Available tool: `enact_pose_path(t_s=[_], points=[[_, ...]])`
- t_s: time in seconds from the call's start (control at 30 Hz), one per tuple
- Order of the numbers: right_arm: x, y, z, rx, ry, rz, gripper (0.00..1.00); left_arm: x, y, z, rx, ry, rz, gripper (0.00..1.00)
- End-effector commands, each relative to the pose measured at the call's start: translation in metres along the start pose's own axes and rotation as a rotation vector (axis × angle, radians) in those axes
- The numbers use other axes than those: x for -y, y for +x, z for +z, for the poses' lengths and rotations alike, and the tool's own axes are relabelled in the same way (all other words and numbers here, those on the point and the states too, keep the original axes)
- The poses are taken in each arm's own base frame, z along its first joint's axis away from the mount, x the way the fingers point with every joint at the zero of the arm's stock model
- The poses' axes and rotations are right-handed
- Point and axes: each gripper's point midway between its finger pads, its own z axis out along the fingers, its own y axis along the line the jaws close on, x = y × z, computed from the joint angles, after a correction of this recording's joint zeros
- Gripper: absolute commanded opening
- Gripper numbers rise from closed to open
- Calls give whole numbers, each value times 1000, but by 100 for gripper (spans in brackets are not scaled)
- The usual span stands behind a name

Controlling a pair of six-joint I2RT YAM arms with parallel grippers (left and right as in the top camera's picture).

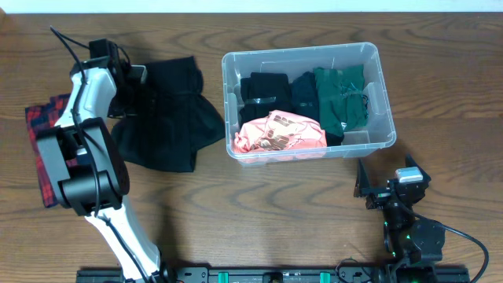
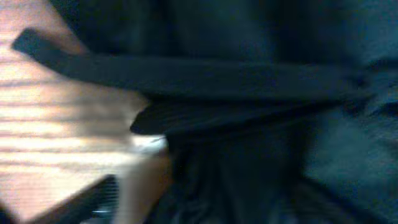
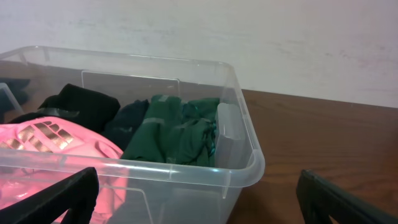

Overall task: Pack container
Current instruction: 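Lower the left gripper and grasp the black bag's drawstring top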

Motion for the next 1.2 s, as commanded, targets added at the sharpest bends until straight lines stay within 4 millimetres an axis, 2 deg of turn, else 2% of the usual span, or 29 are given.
enact_pose_path(t_s=[0.0,0.3,0.5,0.73,1.0,1.07,1.17], points=[[2,1,0,-2,12,-12,99,-2,14,8,-49,-22,1,98],[2,1,0,-2,12,-12,99,-7,3,31,-8,-33,-1,98],[2,1,0,-2,12,-12,99,-7,6,47,-13,-32,-1,98],[2,1,0,-2,12,-12,99,-9,21,74,-75,-23,-9,98],[2,1,0,-3,12,-12,99,-3,51,109,-188,10,-15,100],[2,1,0,-2,12,-12,99,-1,58,114,-215,17,-16,88],[2,1,0,-2,12,-12,99,1,64,118,-239,26,-18,75]])
